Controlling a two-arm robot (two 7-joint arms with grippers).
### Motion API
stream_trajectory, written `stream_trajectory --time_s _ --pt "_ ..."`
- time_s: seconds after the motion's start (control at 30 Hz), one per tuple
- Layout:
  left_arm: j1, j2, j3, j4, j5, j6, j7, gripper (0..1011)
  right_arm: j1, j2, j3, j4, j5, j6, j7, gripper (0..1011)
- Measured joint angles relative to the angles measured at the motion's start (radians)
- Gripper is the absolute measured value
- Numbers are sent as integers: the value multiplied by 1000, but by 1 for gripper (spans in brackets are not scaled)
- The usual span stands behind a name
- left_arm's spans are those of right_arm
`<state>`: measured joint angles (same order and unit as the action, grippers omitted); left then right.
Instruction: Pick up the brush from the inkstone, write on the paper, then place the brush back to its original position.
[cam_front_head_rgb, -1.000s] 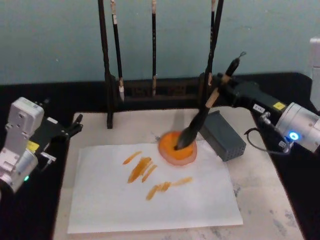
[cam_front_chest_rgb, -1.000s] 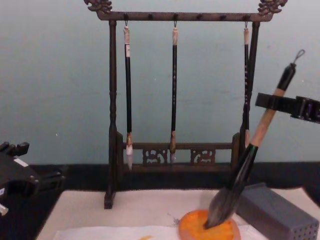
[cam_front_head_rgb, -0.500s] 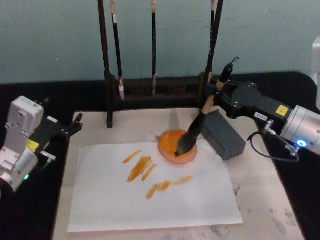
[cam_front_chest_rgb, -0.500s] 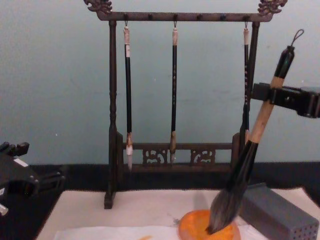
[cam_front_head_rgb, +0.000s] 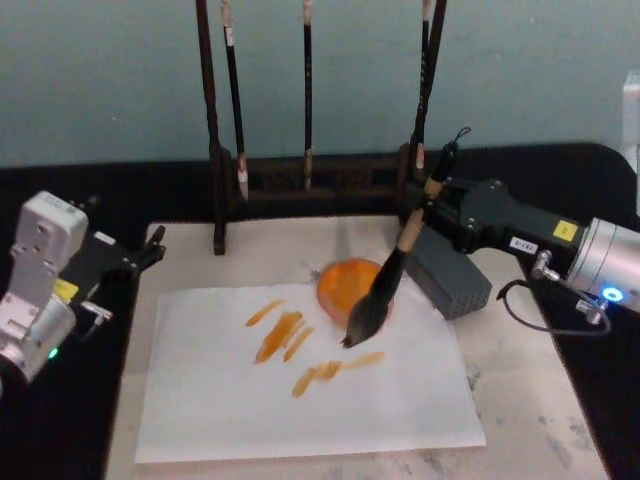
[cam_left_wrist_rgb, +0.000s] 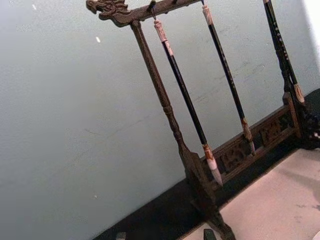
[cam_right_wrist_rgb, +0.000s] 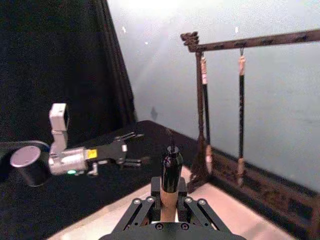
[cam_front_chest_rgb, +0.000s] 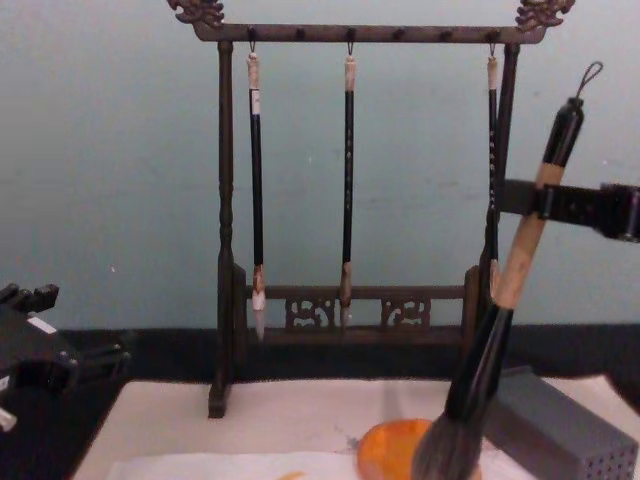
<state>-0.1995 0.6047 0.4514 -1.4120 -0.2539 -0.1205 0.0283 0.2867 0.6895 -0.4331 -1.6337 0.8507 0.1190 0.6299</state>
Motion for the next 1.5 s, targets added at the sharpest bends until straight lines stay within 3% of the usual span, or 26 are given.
stream_trajectory --time_s 0.1,0.23,0.6,1.03,1.5 --pt "0 0 0 0 0 0 0 1001 0 5 -11 -6 31 32 3 178" --pt "0 0 0 0 0 0 0 1001 5 7 -31 -7 39 44 3 178" --pt "0 0 0 0 0 0 0 1001 28 -24 -90 32 17 33 -8 178" --pt "0 0 0 0 0 0 0 1001 40 -47 -118 77 14 34 -11 177" --pt "0 0 0 0 0 0 0 1001 37 -43 -114 99 -15 17 -23 178"
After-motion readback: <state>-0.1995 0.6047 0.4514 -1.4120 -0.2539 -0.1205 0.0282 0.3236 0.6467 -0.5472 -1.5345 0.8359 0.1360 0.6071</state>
